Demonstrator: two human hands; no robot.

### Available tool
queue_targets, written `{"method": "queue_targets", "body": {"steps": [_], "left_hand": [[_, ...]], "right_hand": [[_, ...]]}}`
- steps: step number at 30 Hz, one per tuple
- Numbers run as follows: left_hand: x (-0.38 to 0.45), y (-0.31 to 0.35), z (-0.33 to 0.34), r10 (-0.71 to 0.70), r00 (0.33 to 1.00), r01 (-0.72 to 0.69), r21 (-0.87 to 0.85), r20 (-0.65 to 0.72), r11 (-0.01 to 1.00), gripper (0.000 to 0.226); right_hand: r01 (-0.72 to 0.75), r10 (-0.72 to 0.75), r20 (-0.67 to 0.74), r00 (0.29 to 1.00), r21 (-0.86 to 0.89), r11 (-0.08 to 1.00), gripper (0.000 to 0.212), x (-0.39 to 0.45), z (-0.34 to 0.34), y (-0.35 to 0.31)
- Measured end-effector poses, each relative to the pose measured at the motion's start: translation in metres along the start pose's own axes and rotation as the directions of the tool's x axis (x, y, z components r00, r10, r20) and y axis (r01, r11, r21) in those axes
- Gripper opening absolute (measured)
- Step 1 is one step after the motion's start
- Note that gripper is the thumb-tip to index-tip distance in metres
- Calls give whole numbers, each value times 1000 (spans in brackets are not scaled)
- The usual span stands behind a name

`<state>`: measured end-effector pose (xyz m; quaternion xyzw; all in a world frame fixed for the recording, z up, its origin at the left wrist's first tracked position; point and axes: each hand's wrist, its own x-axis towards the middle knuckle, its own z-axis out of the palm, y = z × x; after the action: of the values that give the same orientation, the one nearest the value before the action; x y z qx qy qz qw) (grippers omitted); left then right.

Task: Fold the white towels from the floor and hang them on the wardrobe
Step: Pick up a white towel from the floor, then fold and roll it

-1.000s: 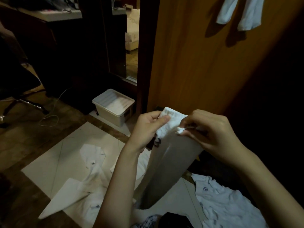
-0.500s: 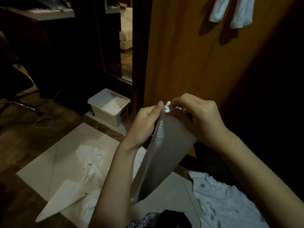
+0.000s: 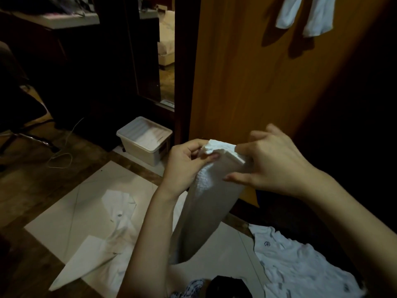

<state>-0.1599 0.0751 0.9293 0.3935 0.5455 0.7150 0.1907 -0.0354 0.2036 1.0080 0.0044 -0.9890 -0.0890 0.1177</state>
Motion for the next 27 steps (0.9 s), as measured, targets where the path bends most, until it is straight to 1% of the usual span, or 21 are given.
{"method": "queue_targets", "body": {"steps": [1,2,3,4,5,6,7,8,9,10,12,14,15,16,17,19,20,22,23,25,27], "left_hand": [[1,-1,-1,1,1000,-1,0,-29,1000,22],[2,-2,-3,0,998,-1,-9,-62,1000,21],[3,-2,-5,1,996,-3,-25,-91,1000,21],[4,-2,-7,4,993,-9,-40,-115,999,21],[4,-2,-8,6,991,-14,-56,-132,998,21],[4,-1,-8,5,989,-16,-75,-146,997,20],[4,-1,-8,1,988,-16,-100,-155,995,18],[4,-1,-7,-3,987,-17,-123,-158,992,17],[3,-2,-7,-4,987,-17,-132,-158,991,16],[2,-2,-7,-4,988,-16,-127,-153,992,16],[2,-2,-7,-10,991,-4,-103,-133,995,18],[1,-2,-6,-17,993,8,-81,-117,997,19],[1,-2,-6,-12,994,5,-64,-108,998,18],[0,-2,-6,-4,995,0,-45,-96,999,18],[0,-2,-5,2,996,-4,-26,-85,1000,18],[0,-2,-5,5,997,-6,-3,-74,1000,19],[0,-2,-5,7,997,-8,-7,-77,1000,19],[1,-4,-7,10,995,-12,-13,-96,1000,18],[2,-4,-7,9,995,-10,-6,-101,1000,16],[2,-4,-6,2,995,0,20,-101,1000,17],[2,-3,-3,1,994,3,42,-111,999,23]], "right_hand": [[2,-2,7,1000,-12,1000,40,0,-3,3],[-26,26,-26,999,6,1000,37,0,-4,8],[-90,96,-88,991,72,993,35,0,-2,13],[-177,210,-153,966,209,962,34,0,2,15],[-255,345,-160,925,412,875,35,0,7,14],[-309,459,-93,884,621,720,41,0,11,9],[-338,516,29,856,786,518,49,-1,16,3],[-343,512,145,847,884,317,55,-2,23,-4],[-328,490,217,844,932,151,55,-4,31,-9],[-301,471,246,847,953,43,50,-5,39,-14],[-255,452,272,850,962,-100,41,-4,47,-22],[-230,434,320,842,941,-248,55,-1,47,-26],[-240,437,360,824,921,-306,60,1,43,-26],[-264,446,389,806,911,-318,58,2,41,-25],[-282,461,384,800,919,-276,49,3,39,-24],[-293,496,301,814,951,-96,26,5,35,-26],[-289,515,258,817,957,-22,22,4,36,-26],[-284,555,210,805,958,50,20,2,42,-25],[-298,587,192,786,950,89,19,1,44,-25],[-334,663,118,739,919,208,14,0,52,-23],[-348,719,3,695,876,333,11,2,56,-25]]}}
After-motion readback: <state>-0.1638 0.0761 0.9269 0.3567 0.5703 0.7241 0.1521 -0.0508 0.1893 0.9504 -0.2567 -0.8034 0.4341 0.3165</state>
